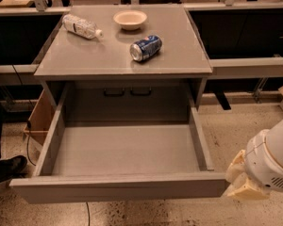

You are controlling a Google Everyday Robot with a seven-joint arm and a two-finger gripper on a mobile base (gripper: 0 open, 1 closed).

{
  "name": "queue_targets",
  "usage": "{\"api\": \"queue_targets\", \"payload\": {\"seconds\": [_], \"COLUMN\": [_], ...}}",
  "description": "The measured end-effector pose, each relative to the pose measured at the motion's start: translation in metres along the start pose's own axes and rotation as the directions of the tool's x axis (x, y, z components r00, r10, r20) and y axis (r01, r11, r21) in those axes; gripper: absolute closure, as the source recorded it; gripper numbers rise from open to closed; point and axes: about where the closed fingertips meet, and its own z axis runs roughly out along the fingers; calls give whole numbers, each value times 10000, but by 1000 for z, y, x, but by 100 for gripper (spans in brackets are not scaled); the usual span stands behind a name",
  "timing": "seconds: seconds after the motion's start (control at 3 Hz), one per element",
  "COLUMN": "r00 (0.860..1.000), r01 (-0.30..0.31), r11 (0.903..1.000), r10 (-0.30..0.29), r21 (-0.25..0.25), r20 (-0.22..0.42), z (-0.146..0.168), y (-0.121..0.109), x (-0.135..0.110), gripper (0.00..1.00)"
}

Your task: Close top drawer

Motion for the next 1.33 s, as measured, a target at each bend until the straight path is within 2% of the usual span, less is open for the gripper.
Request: {"api": "queue_targets", "payload": {"seconds": [0.33, 0.67, 1.0, 1.33], "r00": [10000, 9998, 9998, 9996], "r01": [31, 216, 192, 285], "r11": [10000, 9997, 9998, 9996], "r10": [-31, -216, -192, -285], "r21": [14, 110, -12, -47], "r20": [-2, -13, -14, 92], "z": [2, 14, 57, 107], "y": [2, 15, 34, 43], "x": [0, -1, 8, 14], "gripper": [96, 100, 100, 100]}}
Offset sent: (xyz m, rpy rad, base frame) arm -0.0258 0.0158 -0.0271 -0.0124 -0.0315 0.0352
